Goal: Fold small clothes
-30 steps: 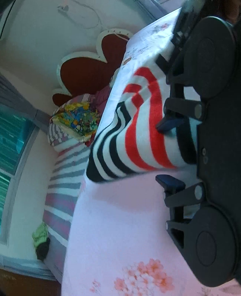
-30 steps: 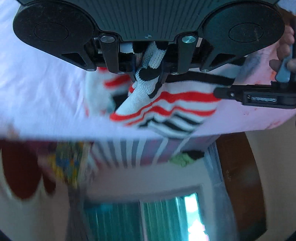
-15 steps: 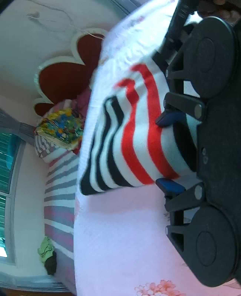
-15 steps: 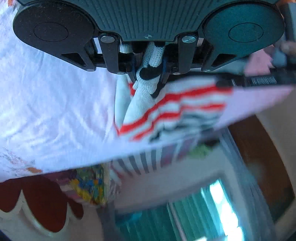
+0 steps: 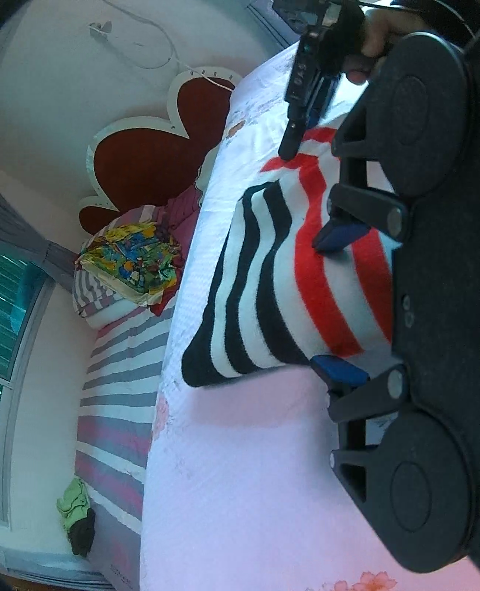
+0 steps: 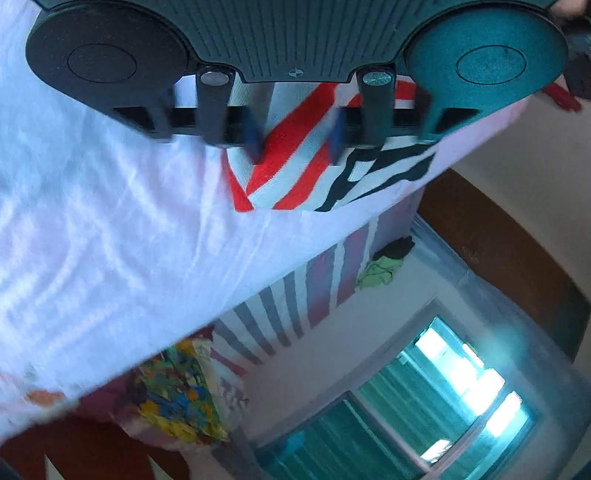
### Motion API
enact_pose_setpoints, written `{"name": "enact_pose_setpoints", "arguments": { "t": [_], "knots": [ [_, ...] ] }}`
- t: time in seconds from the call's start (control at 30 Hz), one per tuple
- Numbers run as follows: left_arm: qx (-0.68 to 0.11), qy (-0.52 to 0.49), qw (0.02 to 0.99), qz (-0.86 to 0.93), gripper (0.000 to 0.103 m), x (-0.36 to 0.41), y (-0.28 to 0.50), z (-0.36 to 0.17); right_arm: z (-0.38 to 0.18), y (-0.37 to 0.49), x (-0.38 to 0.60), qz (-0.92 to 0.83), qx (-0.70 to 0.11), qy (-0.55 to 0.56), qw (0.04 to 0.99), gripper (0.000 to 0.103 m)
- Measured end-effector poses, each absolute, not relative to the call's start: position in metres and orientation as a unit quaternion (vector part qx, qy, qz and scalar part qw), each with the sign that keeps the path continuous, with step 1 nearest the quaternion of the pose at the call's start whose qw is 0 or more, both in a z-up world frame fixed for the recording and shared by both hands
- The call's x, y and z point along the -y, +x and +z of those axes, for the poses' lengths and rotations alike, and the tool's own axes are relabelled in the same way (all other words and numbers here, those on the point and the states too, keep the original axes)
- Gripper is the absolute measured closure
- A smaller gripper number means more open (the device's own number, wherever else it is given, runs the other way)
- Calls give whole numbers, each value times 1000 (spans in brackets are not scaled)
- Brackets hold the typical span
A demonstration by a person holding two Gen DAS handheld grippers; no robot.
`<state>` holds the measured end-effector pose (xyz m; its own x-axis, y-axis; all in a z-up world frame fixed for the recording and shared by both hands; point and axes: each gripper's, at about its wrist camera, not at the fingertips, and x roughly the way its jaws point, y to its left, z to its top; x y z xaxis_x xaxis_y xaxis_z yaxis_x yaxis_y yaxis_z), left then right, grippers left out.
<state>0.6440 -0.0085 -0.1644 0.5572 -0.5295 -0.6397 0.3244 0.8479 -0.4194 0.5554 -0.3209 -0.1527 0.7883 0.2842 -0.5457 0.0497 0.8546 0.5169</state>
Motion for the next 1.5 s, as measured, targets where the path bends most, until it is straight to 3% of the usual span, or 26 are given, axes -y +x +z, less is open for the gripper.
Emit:
{"name": "enact_pose_setpoints", "arguments": {
  "t": [0.17, 0.33, 0.63, 0.9, 1.13, 1.27, 1.5],
  "knots": [
    [-410, -69, 879, -232, 36, 27, 648, -169, -163, 550, 272, 49, -293, 21, 954, 94],
    [-409, -48, 882, -227, 25, 32, 648, -176, -172, 552, 284, 48, -332, 88, 938, 94],
    [-374, -64, 886, -266, 35, 3, 587, -153, -114, 455, 277, 100, -302, 95, 943, 93],
    [-367, -44, 895, -249, 30, 4, 568, -166, -145, 429, 271, 68, -342, 115, 930, 94],
    [-353, -51, 896, -265, 35, -7, 525, -142, -108, 393, 265, 91, -296, 97, 946, 94],
    [-381, -20, 891, -244, 36, 2, 512, -161, -132, 387, 250, 81, -337, 47, 937, 94],
    [-394, -42, 892, -218, 32, -4, 508, -178, -154, 398, 252, 58, -367, 85, 925, 94]
  ]
}}
